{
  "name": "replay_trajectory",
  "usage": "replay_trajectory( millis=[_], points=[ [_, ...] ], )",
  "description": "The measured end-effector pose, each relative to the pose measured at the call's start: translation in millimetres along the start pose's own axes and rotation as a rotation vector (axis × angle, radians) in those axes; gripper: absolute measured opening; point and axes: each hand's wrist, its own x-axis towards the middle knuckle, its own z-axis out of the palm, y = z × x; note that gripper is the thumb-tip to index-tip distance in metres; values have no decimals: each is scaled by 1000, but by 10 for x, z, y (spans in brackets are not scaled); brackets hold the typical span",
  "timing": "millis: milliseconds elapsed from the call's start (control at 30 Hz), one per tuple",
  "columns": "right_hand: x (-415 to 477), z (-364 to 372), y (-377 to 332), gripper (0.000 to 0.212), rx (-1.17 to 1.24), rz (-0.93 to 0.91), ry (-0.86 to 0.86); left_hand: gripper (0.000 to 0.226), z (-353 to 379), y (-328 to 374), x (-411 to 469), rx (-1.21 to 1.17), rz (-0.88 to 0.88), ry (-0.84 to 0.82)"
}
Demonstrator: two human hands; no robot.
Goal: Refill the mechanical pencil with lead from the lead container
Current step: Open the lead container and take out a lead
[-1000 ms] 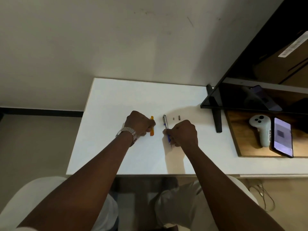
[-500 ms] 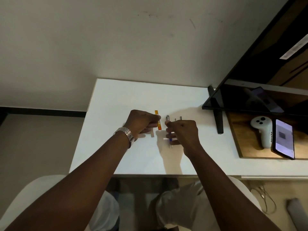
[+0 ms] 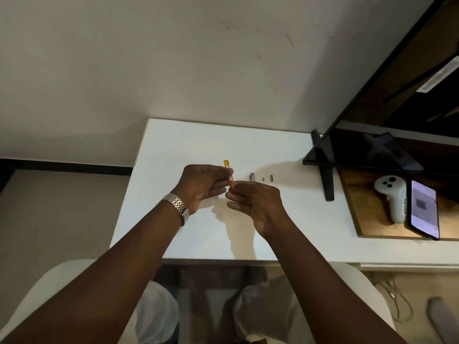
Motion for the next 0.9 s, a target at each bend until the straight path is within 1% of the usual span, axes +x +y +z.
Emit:
replay_trajectory(
  millis=[200, 333, 400, 500, 567, 700, 800, 900],
  points=[
    [-62, 66, 77, 8, 90, -20, 38, 11, -11, 10, -22, -47, 24, 18],
    [-87, 48, 158, 5, 96, -2, 56, 10, -62, 40, -8, -114, 27, 56],
    [-97, 19, 233, 6, 55, 2, 72, 12, -107, 71, 8, -141, 24, 62],
    [-75, -17, 347, 6, -168, -57, 98, 9, -143, 75, 13, -144, 12, 50],
    [-24, -24, 403, 8, -366, -125, 108, 6, -148, 50, 12, -142, 7, 46],
    [139, -20, 458, 11, -663, -269, 129, 4, -167, -15, 13, -165, -4, 44],
    [229, -7, 466, 10, -832, -346, 127, 6, -170, -50, 12, -174, -11, 39],
    [278, 9, 502, 14, -928, -350, 137, 2, -171, -59, 6, -178, -17, 39]
  ],
)
